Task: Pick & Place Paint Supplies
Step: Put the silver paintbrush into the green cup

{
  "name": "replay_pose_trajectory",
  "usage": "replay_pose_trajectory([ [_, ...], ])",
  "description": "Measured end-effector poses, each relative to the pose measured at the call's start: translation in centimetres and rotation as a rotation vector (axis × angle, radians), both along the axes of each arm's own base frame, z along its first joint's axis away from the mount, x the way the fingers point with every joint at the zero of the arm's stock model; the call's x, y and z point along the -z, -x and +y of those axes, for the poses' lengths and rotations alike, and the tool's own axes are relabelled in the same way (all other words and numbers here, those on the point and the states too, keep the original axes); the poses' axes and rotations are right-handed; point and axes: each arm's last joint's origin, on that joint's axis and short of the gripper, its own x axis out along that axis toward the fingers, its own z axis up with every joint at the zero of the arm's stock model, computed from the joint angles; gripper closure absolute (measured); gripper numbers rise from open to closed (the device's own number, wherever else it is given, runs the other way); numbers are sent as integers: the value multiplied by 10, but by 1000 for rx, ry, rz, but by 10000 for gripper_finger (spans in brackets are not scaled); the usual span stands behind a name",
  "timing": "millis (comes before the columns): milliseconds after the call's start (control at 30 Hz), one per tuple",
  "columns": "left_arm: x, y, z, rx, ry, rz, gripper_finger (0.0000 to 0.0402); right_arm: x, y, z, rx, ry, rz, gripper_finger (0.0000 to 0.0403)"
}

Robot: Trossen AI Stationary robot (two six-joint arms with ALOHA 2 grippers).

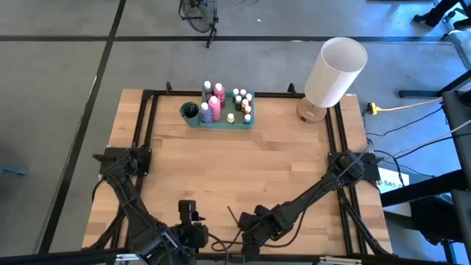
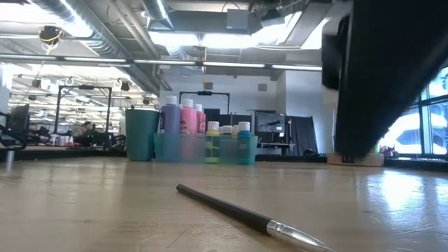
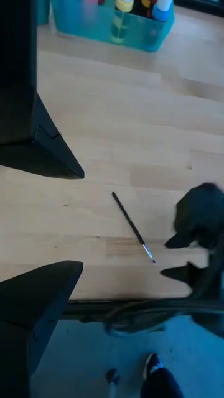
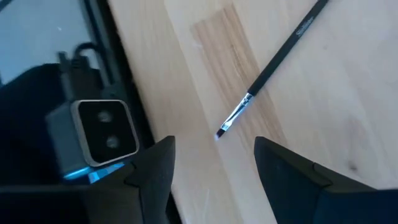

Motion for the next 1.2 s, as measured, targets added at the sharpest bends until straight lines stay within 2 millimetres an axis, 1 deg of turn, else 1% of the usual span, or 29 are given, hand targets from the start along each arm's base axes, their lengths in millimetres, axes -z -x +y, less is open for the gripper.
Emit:
replay_pose_trajectory([
  [100,0,3,-2,-22,12,-18,178,12,-4,4,-12,-2,34,179],
  [233,0,7,-7,-48,36,-34,178,15,-10,10,-15,4,48,179],
  [333,0,11,-10,-61,54,-42,178,25,-13,12,-12,31,78,179],
  [400,0,14,-13,-67,59,-51,178,23,-16,12,-8,31,77,179],
  [567,-1,22,-18,-60,50,-82,178,28,-24,5,15,52,114,179],
  [733,-1,25,-21,-40,23,-104,178,29,-26,1,25,55,121,180],
  [833,-2,24,-20,-36,15,-106,178,30,-24,-1,41,68,142,190],
  [967,-2,23,-19,-39,14,-107,178,31,-22,-3,55,89,168,213],
  [1100,-2,23,-19,-39,15,-106,178,31,-22,-1,50,81,160,231],
  [1200,-2,23,-19,-43,18,-108,178,31,-23,0,34,65,149,236],
])
